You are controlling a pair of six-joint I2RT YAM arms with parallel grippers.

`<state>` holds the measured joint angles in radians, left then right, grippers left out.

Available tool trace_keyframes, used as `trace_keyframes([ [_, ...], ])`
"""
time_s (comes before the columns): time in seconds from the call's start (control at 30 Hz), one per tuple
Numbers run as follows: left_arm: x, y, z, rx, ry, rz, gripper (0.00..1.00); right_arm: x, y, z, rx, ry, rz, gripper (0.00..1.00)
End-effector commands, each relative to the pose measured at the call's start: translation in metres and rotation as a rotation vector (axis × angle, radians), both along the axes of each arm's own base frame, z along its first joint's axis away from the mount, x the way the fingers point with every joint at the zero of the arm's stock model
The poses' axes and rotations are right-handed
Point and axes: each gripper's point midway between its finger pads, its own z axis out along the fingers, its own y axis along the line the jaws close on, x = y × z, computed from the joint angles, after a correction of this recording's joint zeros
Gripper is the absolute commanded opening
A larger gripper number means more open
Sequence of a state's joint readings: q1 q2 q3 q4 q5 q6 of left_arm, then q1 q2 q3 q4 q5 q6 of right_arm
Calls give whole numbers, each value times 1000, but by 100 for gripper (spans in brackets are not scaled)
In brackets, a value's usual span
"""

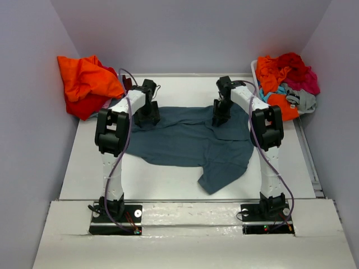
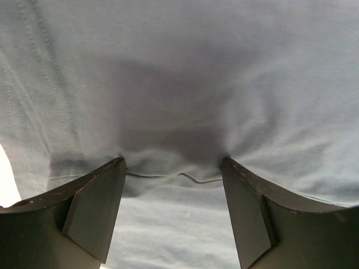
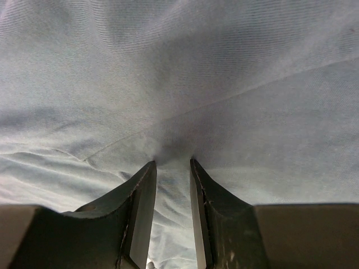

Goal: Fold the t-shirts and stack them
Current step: Fold the tshirt

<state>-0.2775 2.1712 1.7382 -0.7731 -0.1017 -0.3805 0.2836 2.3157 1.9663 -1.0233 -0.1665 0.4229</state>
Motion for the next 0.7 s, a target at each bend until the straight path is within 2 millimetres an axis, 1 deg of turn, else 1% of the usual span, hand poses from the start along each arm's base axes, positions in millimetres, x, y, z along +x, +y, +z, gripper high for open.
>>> trace_keyframes([
  [0.0,6,6,23,-27,-53,29,81,8,-10,25,-24,-58,-29,37],
  [0.13,19,4,37,-29,-90,34,81,13,-26,37,-61,-96,-89,37],
  [0.2,24,5,43,-24,-107,34,81,18,-39,45,-61,-121,-129,38],
  [0.23,26,5,45,-22,-112,33,81,18,-39,47,-59,-131,-133,37],
  [0.27,30,4,51,-21,-126,30,81,21,-44,54,-64,-149,-148,37],
  [0.33,37,8,55,-19,-139,39,81,22,-49,63,-83,-176,-168,38],
  [0.37,40,7,57,-22,-144,40,81,23,-54,66,-86,-185,-185,38],
  [0.47,50,3,62,-33,-164,42,81,23,-58,72,-102,-202,-204,39],
  [0.5,52,3,61,-35,-164,41,81,24,-63,73,-127,-211,-215,39],
  [0.57,56,0,56,-40,-156,39,81,23,-63,70,-130,-197,-216,39],
  [0.6,56,-1,52,-42,-146,38,81,22,-63,64,-133,-182,-215,39],
  [0.67,55,-3,40,-46,-118,32,81,20,-62,59,-132,-166,-217,39],
])
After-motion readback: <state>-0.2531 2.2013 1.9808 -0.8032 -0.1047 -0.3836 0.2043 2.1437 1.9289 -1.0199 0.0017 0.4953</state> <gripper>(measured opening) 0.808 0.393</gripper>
